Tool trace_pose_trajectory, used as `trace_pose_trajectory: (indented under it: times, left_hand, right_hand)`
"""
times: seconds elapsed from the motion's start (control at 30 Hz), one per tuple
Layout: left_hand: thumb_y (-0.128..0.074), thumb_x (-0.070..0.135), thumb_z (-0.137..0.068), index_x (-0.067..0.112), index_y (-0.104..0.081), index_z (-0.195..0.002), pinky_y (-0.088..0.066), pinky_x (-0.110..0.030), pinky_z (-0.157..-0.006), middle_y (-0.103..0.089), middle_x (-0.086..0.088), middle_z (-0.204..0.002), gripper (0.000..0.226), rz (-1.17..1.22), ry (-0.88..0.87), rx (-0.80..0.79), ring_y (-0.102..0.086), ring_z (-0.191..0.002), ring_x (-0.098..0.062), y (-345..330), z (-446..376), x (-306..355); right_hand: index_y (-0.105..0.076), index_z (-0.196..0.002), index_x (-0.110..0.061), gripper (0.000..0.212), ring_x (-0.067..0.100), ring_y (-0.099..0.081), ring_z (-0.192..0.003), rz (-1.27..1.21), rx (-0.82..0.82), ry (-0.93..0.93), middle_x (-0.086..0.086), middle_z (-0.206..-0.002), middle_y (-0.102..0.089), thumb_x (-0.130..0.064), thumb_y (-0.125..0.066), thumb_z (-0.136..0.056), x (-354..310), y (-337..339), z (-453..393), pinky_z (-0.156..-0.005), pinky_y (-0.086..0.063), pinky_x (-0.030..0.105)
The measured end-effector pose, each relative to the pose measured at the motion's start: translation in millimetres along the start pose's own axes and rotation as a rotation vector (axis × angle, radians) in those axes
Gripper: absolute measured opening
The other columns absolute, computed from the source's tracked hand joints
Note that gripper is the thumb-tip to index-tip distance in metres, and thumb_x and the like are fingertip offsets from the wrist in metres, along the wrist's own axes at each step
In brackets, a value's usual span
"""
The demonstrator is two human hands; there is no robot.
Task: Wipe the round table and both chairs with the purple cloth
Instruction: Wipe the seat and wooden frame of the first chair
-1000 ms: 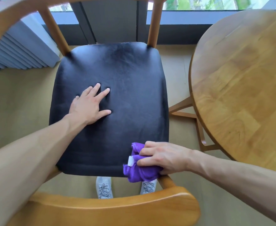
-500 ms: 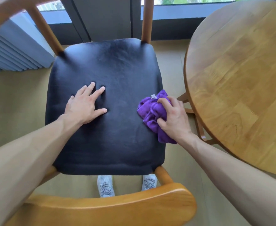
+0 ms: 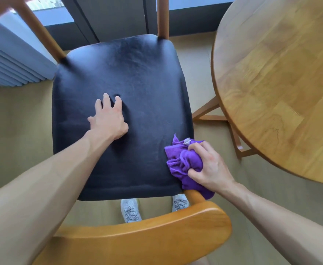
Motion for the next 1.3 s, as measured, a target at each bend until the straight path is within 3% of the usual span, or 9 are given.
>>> trace_pose_trajectory:
  times: [0.33, 0.47, 0.6, 0.77, 0.9, 1.07, 1.13, 1.2, 1.3]
  left_hand:
    - [-0.059, 0.019, -0.084, 0.017, -0.022, -0.148, -0.045, -0.058, -0.097, -0.011, -0.01, -0.16, 0.074, -0.032, -0.008, 0.049, -0.016, -0.144, -0.035, -4.5, -4.7, 2.4]
    - [-0.06, 0.021, -0.086, 0.022, -0.02, -0.151, -0.044, -0.054, -0.096, -0.008, -0.006, -0.162, 0.076, -0.034, -0.004, 0.067, -0.015, -0.145, -0.031, -5.0, -5.3, -0.1]
    - [-0.06, 0.018, -0.086, 0.026, -0.018, -0.153, -0.044, -0.053, -0.097, -0.007, -0.003, -0.163, 0.079, -0.009, -0.004, 0.062, -0.013, -0.147, -0.028, -3.9, -5.2, -2.8]
    - [-0.06, 0.019, -0.086, 0.029, -0.02, -0.153, -0.045, -0.051, -0.093, -0.012, 0.003, -0.16, 0.079, -0.004, -0.02, 0.061, -0.017, -0.145, -0.025, -0.9, -4.1, -10.3]
    - [-0.065, 0.028, -0.085, 0.034, -0.022, -0.153, -0.043, -0.05, -0.091, -0.017, 0.007, -0.159, 0.08, -0.025, -0.053, 0.088, -0.021, -0.143, -0.024, 2.4, -5.3, -18.3]
    - [-0.07, 0.041, -0.083, 0.041, -0.025, -0.153, -0.045, -0.05, -0.093, -0.02, 0.011, -0.16, 0.082, -0.054, -0.184, 0.101, -0.025, -0.141, -0.023, 7.1, -11.4, -42.9]
    - [-0.068, 0.033, -0.084, 0.041, -0.029, -0.152, -0.046, -0.049, -0.095, -0.022, 0.011, -0.16, 0.079, -0.034, -0.228, 0.104, -0.027, -0.141, -0.023, 9.0, -12.9, -51.5]
    - [-0.067, 0.028, -0.084, 0.038, -0.034, -0.151, -0.045, -0.047, -0.097, -0.025, 0.01, -0.159, 0.075, 0.001, -0.263, 0.114, -0.028, -0.141, -0.022, 7.8, -13.8, -57.3]
    - [-0.066, 0.022, -0.084, 0.03, -0.046, -0.144, -0.044, -0.045, -0.097, -0.034, 0.004, -0.153, 0.063, 0.118, -0.218, 0.181, -0.034, -0.137, -0.023, 6.0, -12.9, -66.1]
  right_hand:
    - [-0.055, -0.108, -0.022, 0.041, 0.024, -0.053, -0.096, 0.138, 0.25, -0.005, 0.001, -0.102, -0.053, -0.025, -0.066, -0.069, -12.4, 14.0, -85.7, -0.075, -0.045, 0.032]
    - [-0.053, -0.104, -0.022, 0.039, 0.026, -0.052, -0.093, 0.225, 0.256, -0.003, 0.0, -0.097, -0.054, -0.032, -0.061, -0.067, -29.8, 8.6, -94.5, -0.071, -0.05, 0.037]
    - [-0.058, -0.109, -0.026, 0.048, 0.025, -0.052, -0.095, 0.29, 0.02, 0.278, -0.002, -0.101, -0.056, -0.044, -0.066, -0.066, -59.4, -11.4, -76.1, -0.065, -0.053, 0.037]
    - [-0.057, -0.118, -0.023, 0.049, 0.026, -0.049, -0.101, 0.412, -0.469, 0.831, 0.003, -0.11, -0.055, -0.033, -0.068, -0.072, -106.4, -47.7, -61.7, -0.07, -0.05, 0.038]
    - [-0.052, -0.127, -0.031, 0.054, 0.027, -0.044, -0.107, 0.625, -0.523, 0.988, 0.003, -0.127, -0.049, -0.033, -0.068, -0.075, -111.2, -55.6, -54.4, -0.071, -0.043, 0.037]
    - [-0.051, -0.113, -0.031, 0.025, 0.034, -0.05, -0.099, 0.599, -0.358, 0.789, 0.006, -0.106, -0.055, -0.026, -0.047, -0.089, -95.4, -27.7, -84.9, -0.062, -0.039, 0.036]
    - [-0.048, -0.126, -0.032, 0.043, 0.035, -0.049, -0.104, 0.594, -0.208, 0.562, 0.008, -0.111, -0.053, -0.027, -0.052, -0.083, -80.8, -0.2, -126.2, -0.068, -0.044, 0.038]
    - [-0.042, -0.139, -0.03, 0.068, 0.037, -0.045, -0.113, 0.619, -0.054, 0.275, 0.012, -0.122, -0.048, -0.023, -0.062, -0.075, -60.4, 30.4, -169.1, -0.084, -0.049, 0.044]
    - [-0.042, -0.139, -0.029, 0.071, 0.038, -0.044, -0.114, 0.562, 0.061, -0.039, 0.015, -0.123, -0.048, -0.018, -0.065, -0.073, -45.0, 50.3, -200.3, -0.088, -0.049, 0.047]
Point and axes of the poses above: each hand's wrist, its own z-axis away from the middle knuckle, its own y-axis out of the back of the hand, x = y × z, the point moved 2 cm from there along -z, towards the middle knuckle
